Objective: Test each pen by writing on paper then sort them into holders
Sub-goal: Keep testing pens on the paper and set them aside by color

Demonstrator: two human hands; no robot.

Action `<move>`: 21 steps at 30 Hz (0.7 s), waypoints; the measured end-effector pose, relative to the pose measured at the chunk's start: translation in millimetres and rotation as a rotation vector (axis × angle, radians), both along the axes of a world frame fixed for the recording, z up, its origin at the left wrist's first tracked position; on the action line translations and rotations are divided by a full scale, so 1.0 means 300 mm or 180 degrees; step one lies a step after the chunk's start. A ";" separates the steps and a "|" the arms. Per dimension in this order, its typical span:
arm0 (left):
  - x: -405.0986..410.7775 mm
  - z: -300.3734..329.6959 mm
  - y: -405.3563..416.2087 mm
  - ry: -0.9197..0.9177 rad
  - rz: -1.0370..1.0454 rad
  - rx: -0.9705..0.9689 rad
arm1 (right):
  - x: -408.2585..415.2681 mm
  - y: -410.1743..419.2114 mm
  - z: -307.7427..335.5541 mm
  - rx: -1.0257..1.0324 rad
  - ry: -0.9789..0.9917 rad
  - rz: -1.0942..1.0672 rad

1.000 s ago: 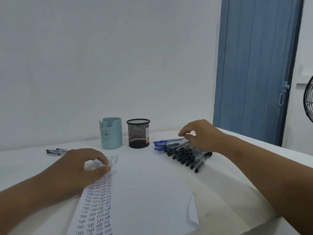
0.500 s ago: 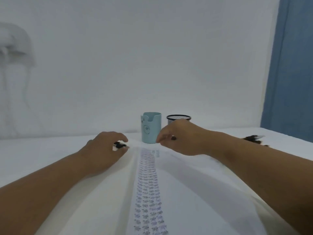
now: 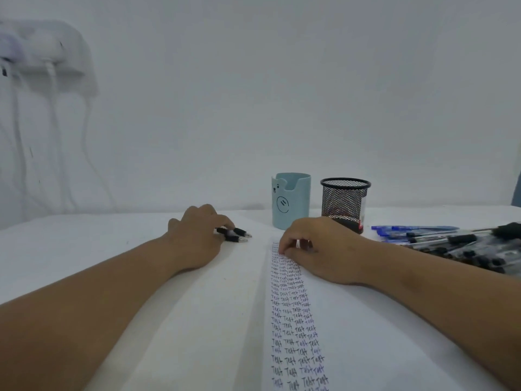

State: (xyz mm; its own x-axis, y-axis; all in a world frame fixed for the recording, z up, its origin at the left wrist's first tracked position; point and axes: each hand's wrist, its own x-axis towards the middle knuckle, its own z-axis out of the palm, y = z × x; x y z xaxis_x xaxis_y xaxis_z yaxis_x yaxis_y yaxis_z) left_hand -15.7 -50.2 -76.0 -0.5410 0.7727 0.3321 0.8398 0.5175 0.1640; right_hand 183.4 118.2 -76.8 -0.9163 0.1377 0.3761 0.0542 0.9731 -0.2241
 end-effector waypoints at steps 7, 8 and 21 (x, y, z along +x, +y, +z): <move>-0.004 -0.001 -0.029 -0.0010 -0.0434 0.0781 | 0.010 -0.010 0.002 -0.0070 0.0014 -0.0042; 0.000 0.002 -0.034 0.0035 -0.0530 0.1014 | 0.013 -0.013 0.004 -0.0075 0.0007 -0.0044; 0.237 0.084 -0.036 -0.4201 -0.1191 0.3493 | 0.036 -0.091 0.070 -0.3869 0.1032 -0.0140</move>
